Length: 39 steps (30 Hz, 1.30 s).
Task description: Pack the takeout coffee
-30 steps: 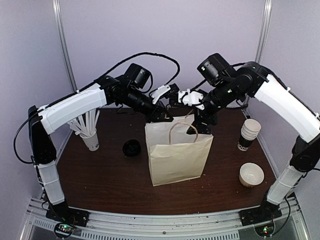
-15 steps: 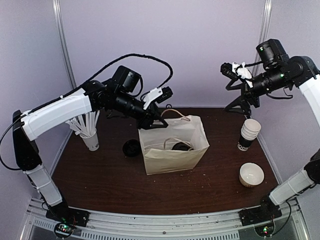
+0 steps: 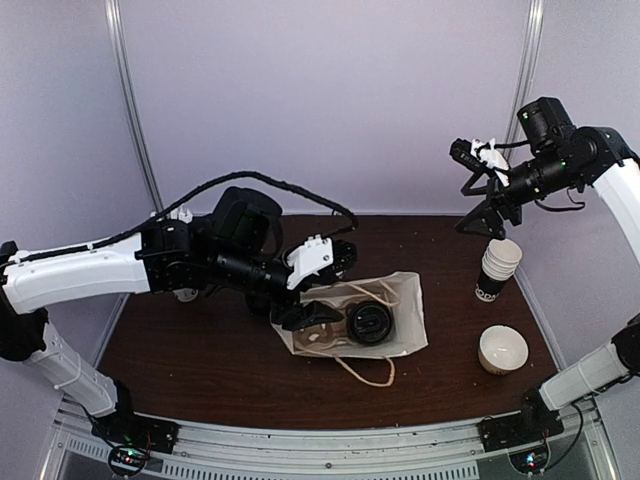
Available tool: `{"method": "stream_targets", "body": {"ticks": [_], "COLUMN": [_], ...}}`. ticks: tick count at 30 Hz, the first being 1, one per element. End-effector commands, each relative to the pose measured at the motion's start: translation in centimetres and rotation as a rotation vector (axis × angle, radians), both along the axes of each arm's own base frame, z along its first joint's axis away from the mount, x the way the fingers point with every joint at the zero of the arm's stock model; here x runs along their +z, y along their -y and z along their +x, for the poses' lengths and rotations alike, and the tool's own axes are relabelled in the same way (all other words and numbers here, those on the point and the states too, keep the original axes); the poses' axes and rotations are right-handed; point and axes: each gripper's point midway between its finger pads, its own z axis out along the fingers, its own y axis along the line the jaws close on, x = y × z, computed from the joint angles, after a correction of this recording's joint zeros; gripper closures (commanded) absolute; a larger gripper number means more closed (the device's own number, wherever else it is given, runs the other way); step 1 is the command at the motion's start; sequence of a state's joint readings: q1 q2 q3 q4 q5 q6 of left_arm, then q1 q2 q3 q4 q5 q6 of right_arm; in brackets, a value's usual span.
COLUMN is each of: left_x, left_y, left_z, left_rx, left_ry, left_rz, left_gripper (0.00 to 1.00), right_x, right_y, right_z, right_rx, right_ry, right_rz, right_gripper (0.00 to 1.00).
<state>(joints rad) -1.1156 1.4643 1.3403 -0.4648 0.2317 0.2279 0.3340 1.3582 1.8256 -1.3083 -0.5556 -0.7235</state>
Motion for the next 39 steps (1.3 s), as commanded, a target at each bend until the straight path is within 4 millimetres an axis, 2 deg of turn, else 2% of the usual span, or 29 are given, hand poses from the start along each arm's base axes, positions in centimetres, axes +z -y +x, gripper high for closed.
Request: {"method": "stream_targets", "body": {"ticks": [1, 8, 18, 19, 20, 21, 22, 30, 34, 37, 38, 39], "left_x": [1.1, 0.5, 2.9, 3.1, 3.1, 3.2, 3.2, 3.1, 3.6, 4.0, 3.3, 3.5], "left_y": [0.4, 0.8, 0.3, 0.0, -0.3, -0.5, -0.8, -1.4, -0.6, 0.3, 0.5, 0.8], "left_z": [2.1, 1.0, -0.3, -0.3, -0.3, -0.3, -0.2, 0.0, 1.4, 3.8, 4.4, 5.2], "left_rx": [0.112, 0.099, 0.062, 0.067, 0.071, 0.079, 0.087, 0.098, 0.126, 0.185, 0.192, 0.203], "left_ry": [0.151, 0.152, 0.135, 0.134, 0.134, 0.138, 0.142, 0.176, 0.216, 0.220, 0.204, 0.196], "left_rz": [-0.090, -0.121, -0.182, -0.183, -0.181, -0.181, -0.181, -0.176, -0.151, -0.116, -0.090, -0.083], "left_gripper": [0.33, 0.33, 0.32, 0.31, 0.20, 0.05, 0.03, 0.02, 0.03, 0.02, 0.03, 0.02], "right_x": [0.5, -0.1, -0.8, -0.9, -1.0, -1.0, -1.1, -1.8, -1.8, -1.9, -1.9, -1.9], "right_y": [0.0, 0.0, -0.1, -0.1, -0.1, -0.1, -0.1, -0.4, -0.5, -0.6, -0.5, -0.5], "right_z": [-0.2, -0.2, -0.5, -0.5, -0.6, -0.5, -0.5, 0.4, 1.0, 1.3, 1.3, 1.3], "right_rx": [-0.009, -0.005, 0.010, 0.011, 0.012, 0.014, 0.015, 0.013, 0.009, 0.006, 0.007, 0.008], "right_ry": [0.010, -0.008, -0.031, -0.034, -0.037, -0.039, -0.042, -0.075, -0.080, -0.087, -0.086, -0.087], "right_rz": [0.044, 0.048, 0.039, 0.039, 0.038, 0.037, 0.035, 0.028, 0.029, 0.031, 0.033, 0.036], "right_gripper": [0.02, 0.02, 0.02, 0.02, 0.02, 0.02, 0.02, 0.02, 0.02, 0.02, 0.02, 0.02]}}
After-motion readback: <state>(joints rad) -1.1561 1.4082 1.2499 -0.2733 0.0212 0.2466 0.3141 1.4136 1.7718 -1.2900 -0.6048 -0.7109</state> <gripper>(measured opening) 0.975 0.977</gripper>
